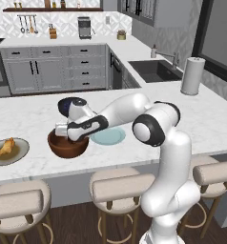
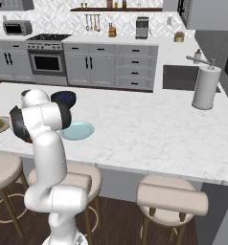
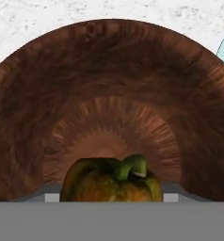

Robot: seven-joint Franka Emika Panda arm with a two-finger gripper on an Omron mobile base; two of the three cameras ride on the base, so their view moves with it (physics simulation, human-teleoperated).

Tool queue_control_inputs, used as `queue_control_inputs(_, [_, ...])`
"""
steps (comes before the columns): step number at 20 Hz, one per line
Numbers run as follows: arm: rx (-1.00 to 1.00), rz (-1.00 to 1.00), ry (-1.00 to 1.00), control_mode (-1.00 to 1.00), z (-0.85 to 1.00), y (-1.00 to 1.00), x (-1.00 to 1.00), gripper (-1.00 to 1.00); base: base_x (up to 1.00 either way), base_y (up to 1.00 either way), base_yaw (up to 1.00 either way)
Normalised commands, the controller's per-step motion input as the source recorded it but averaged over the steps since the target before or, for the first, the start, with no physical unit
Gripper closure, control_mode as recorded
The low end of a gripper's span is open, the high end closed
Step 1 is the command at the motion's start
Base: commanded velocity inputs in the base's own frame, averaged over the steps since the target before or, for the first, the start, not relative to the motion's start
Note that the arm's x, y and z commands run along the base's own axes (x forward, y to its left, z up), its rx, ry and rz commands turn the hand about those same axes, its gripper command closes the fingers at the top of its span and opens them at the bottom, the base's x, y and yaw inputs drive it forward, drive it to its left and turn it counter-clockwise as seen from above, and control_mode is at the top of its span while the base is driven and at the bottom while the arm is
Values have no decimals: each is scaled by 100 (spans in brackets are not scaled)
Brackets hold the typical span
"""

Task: Pick the chicken drumstick and bell pepper from their plates and place them in the bowl. Then put the bowl in the fridge.

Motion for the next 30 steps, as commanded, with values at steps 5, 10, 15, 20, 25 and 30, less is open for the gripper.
queue_control_inputs(5, [0, 0, 0, -100, 0, 0, 0, -100, 0, 0, 0])
queue_control_inputs(10, [0, 0, -15, -100, 9, 0, -16, -100, 0, 0, 0])
queue_control_inputs(15, [0, 0, -18, -100, 35, -4, -46, -100, 0, 0, 0])
queue_control_inputs(20, [-1, 0, -9, -100, 48, -25, -46, -100, 0, 0, 0])
queue_control_inputs(25, [-4, 0, 0, -100, 90, -35, -37, -100, 0, 0, 0])
queue_control_inputs(30, [-4, 0, 5, -100, 67, -83, -60, -100, 0, 0, 0])
